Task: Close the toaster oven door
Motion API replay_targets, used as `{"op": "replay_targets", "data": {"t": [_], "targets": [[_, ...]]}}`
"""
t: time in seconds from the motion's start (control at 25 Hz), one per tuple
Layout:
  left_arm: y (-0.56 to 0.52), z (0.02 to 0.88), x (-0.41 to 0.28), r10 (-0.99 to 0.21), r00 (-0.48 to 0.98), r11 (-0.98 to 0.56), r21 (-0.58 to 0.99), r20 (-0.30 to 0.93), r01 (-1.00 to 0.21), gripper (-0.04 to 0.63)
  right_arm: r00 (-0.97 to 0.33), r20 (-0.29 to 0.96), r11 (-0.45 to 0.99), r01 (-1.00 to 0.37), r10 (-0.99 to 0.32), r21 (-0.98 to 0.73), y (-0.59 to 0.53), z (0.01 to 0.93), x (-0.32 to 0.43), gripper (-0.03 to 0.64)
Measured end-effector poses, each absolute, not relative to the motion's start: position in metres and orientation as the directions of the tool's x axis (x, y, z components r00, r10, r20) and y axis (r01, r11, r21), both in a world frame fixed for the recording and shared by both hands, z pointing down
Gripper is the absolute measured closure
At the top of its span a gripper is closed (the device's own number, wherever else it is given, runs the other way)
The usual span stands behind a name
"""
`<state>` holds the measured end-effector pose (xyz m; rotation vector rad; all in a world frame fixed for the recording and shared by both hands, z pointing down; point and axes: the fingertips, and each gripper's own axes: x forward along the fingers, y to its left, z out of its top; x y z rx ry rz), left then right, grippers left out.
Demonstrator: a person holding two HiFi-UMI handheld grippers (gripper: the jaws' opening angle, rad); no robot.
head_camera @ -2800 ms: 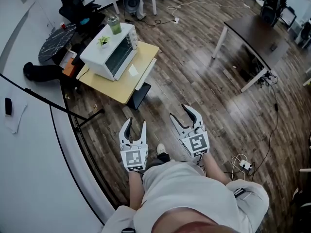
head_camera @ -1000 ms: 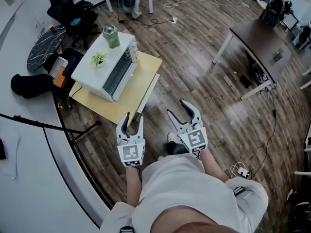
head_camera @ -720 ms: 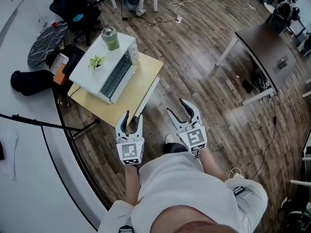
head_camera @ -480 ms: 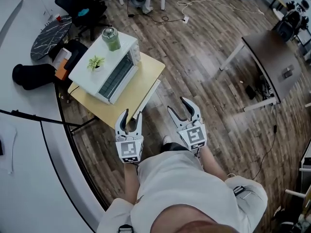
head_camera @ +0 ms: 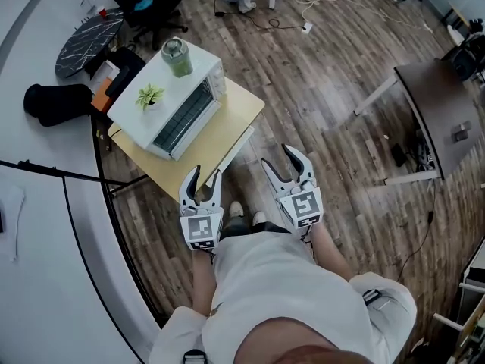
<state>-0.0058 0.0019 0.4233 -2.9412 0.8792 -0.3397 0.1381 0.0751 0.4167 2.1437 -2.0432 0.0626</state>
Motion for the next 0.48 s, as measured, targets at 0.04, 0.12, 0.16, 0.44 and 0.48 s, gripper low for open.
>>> {"op": "replay_targets", "data": {"t": [0.04,0.12,0.16,0.44,0.48], "targets": [[-0.001,0.425,-0.004,-0.551,0.811,-0.834,-0.112,0.197,-0.540,0.402,0.050,0.157,-0.034,-0.994,-0.986,0.099,0.071,0.418,0.140,0.367],[-0.008,0.428,-0.002,-0.558,0.804,-0.829,-0.109,0.203,-0.548,0.402,0.041,0.165,-0.025,-0.995,-0.985,0.098,0.062,0.421,0.144,0.365],[-0.012,0.431,0.000,-0.561,0.802,-0.828,-0.106,0.207,-0.551,0.400,0.036,0.169,-0.020,-0.995,-0.985,0.097,0.057,0.423,0.146,0.365],[-0.044,0.457,0.013,-0.563,0.786,-0.822,-0.080,0.256,-0.564,0.399,-0.003,0.208,0.022,-0.996,-0.978,0.087,0.017,0.442,0.156,0.360],[-0.049,0.461,0.015,-0.563,0.784,-0.822,-0.075,0.262,-0.565,0.399,-0.009,0.214,0.027,-0.996,-0.977,0.086,0.011,0.444,0.158,0.360]]}}
